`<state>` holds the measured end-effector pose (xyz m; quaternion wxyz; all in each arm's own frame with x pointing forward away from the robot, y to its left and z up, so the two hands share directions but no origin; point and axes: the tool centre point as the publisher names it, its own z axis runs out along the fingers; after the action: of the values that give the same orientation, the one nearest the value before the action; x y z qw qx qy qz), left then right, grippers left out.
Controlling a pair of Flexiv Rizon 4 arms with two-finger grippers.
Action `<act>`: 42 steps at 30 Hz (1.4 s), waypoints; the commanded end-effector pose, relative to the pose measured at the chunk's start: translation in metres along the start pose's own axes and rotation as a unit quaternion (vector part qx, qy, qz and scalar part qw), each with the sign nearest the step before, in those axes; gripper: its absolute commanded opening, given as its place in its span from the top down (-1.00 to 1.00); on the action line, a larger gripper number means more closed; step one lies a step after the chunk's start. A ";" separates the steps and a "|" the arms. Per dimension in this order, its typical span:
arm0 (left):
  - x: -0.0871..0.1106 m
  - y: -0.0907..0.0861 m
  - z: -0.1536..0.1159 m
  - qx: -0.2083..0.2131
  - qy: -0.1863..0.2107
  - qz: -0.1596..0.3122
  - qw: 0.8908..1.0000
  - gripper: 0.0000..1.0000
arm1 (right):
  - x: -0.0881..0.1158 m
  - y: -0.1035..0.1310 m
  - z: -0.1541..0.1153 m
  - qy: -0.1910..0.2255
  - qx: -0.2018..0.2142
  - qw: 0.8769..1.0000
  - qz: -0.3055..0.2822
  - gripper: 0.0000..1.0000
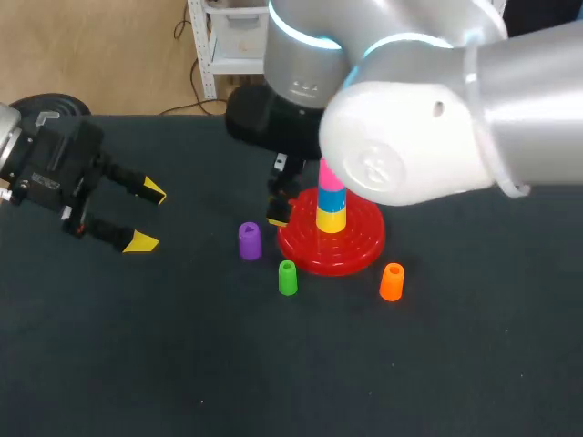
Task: Pick up and stack the cylinders on the red base in this order: pink,purple,orange,green
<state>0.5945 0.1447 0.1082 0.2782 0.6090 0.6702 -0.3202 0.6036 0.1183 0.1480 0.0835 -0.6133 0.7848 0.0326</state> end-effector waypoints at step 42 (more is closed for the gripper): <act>0.001 0.000 0.000 0.000 -0.001 0.001 1.000 -1.00 | -0.038 -0.015 0.092 0.051 -0.038 0.993 -0.097 -1.00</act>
<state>0.5945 0.1447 0.1082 0.2782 0.6090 0.6702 -0.3202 0.6319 0.1641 0.0690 0.0226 -0.6903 0.7230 0.0190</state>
